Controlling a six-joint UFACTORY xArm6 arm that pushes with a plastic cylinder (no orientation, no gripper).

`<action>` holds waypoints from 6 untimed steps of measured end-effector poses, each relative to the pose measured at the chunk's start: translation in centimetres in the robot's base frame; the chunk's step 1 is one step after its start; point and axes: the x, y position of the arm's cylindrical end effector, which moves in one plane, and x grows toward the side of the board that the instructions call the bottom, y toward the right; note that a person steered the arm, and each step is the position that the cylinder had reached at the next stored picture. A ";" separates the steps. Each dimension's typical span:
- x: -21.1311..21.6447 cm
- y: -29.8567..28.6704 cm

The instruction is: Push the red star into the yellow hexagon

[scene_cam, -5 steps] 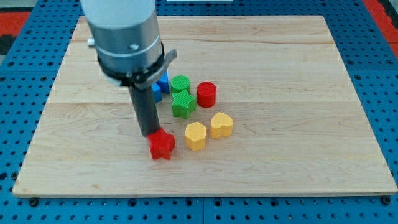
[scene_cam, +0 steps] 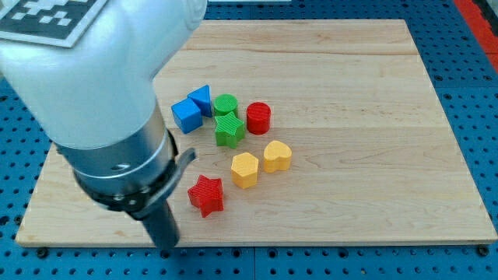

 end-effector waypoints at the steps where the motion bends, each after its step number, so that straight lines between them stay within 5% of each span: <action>1: -0.7 1.3; 3: -0.7 0.0; 6: -6.0 6.9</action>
